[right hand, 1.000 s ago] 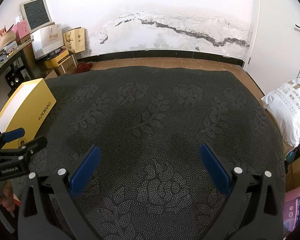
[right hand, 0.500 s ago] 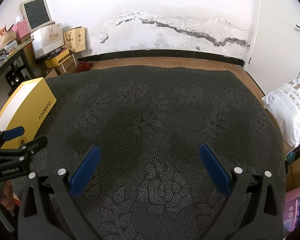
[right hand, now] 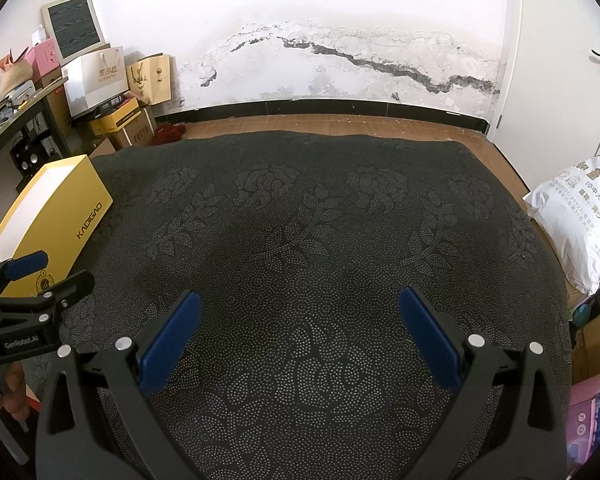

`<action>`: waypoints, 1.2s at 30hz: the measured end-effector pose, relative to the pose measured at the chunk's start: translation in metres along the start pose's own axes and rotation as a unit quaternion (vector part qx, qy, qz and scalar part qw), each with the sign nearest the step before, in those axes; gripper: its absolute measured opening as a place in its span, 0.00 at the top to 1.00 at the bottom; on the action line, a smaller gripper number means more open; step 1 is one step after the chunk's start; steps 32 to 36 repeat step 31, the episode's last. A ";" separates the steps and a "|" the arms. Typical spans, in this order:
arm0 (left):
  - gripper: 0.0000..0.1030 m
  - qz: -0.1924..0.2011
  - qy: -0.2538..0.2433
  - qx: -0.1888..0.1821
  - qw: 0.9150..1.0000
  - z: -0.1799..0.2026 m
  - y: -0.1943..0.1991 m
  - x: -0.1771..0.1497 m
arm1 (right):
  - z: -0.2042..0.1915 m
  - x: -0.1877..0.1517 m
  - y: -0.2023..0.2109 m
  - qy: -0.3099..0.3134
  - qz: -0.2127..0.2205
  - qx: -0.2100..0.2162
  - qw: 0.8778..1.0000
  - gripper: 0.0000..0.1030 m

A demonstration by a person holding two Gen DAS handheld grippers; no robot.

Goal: Organize jewelry

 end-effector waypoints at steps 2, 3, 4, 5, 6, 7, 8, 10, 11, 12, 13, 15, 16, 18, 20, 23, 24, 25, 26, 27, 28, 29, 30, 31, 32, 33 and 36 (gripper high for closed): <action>0.06 -0.001 -0.001 0.000 1.000 0.000 0.000 0.000 | 0.000 0.000 0.000 0.000 0.000 0.000 1.000 0.07; 0.06 -0.002 -0.001 -0.001 1.000 0.001 0.000 0.000 | 0.000 0.001 0.000 0.000 0.001 0.000 1.000 0.07; 0.06 -0.003 0.000 -0.003 1.000 0.001 -0.001 0.000 | 0.000 0.000 0.000 0.000 0.000 0.000 1.000 0.07; 0.06 -0.004 0.001 -0.004 1.000 0.001 -0.001 0.000 | 0.000 0.000 0.000 0.000 0.000 0.000 1.000 0.07; 0.06 -0.006 0.003 -0.008 1.000 0.001 -0.001 0.000 | 0.000 0.000 0.000 0.000 -0.001 0.000 1.000 0.07; 0.06 -0.007 0.006 -0.013 1.000 0.001 -0.001 0.000 | 0.000 0.001 0.000 0.000 -0.001 0.000 1.000 0.07; 0.06 -0.006 0.013 -0.022 1.000 0.001 -0.001 0.000 | 0.001 0.001 0.000 0.001 0.000 0.000 1.000 0.07; 0.06 0.011 0.029 -0.027 0.999 -0.003 0.004 0.001 | 0.000 0.001 0.000 0.000 0.000 0.000 1.000 0.07; 0.06 0.024 0.033 -0.030 0.999 -0.003 0.008 0.002 | 0.001 0.001 0.000 -0.001 0.000 0.000 1.000 0.07; 0.06 0.030 0.030 -0.033 0.999 -0.003 0.010 0.004 | 0.001 0.001 0.001 0.000 0.000 0.000 1.000 0.07; 0.06 0.035 0.024 -0.032 0.999 -0.001 0.012 0.004 | 0.000 0.001 0.001 0.000 0.000 0.000 1.000 0.07; 0.06 0.038 0.013 -0.024 0.999 0.003 0.012 0.003 | -0.001 0.001 0.001 0.000 0.001 0.001 1.000 0.07; 0.06 0.036 0.009 -0.024 0.999 0.004 0.012 0.003 | 0.000 0.001 0.001 0.001 0.001 0.000 1.000 0.07; 0.06 0.032 0.011 -0.023 0.999 0.003 0.010 0.002 | 0.000 0.001 0.001 0.000 0.000 0.000 1.000 0.07; 0.06 0.032 0.015 -0.019 0.999 0.000 0.010 0.003 | 0.000 0.001 0.001 -0.001 0.001 0.000 1.000 0.07; 0.06 0.032 0.021 -0.014 0.999 -0.002 0.010 0.003 | 0.001 0.001 0.001 -0.002 0.000 0.001 1.000 0.07; 0.06 0.030 0.022 -0.012 0.999 -0.003 0.009 0.003 | 0.001 0.001 0.001 -0.001 0.000 0.001 1.000 0.07; 0.06 0.025 0.024 -0.009 0.999 -0.003 0.008 0.002 | 0.002 0.001 0.002 -0.001 0.000 0.001 1.000 0.07; 0.06 0.018 0.024 -0.008 0.999 -0.004 0.005 0.002 | 0.001 0.001 0.002 -0.001 0.000 0.001 1.000 0.07; 0.06 0.015 0.025 -0.011 1.000 -0.003 0.005 0.002 | 0.001 0.001 0.002 -0.001 0.001 0.001 1.000 0.07; 0.06 0.010 0.026 -0.014 1.000 -0.003 0.003 0.002 | 0.002 0.002 0.002 -0.001 0.001 0.001 1.000 0.07; 0.06 0.008 0.027 -0.015 0.999 -0.004 0.003 0.003 | 0.002 0.001 0.002 -0.001 0.001 0.002 1.000 0.07; 0.06 0.006 0.028 -0.016 0.999 -0.004 0.003 0.002 | 0.002 0.001 0.002 -0.001 0.001 0.002 1.000 0.07; 0.06 0.006 0.029 -0.016 0.999 -0.005 0.002 0.002 | 0.002 0.002 0.002 -0.002 0.001 0.001 1.000 0.07; 0.06 0.006 0.029 -0.016 0.999 -0.005 0.002 0.002 | 0.002 0.002 0.002 -0.002 0.001 0.001 1.000 0.07; 0.06 0.006 0.029 -0.016 0.999 -0.005 0.002 0.002 | 0.002 0.002 0.002 -0.002 0.001 0.001 1.000 0.07; 0.06 0.006 0.029 -0.016 0.999 -0.005 0.002 0.002 | 0.002 0.002 0.002 -0.002 0.001 0.001 1.000 0.07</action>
Point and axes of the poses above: each gripper's, at about its wrist camera, not at the fingertips, and y roughly against the way its jaws point, z to its right, x to its top, the point moved 6 cm from there along -y, roughly the way its jaws point, and after that the axes turned 4 degrees about x, right-handed, at the moved point
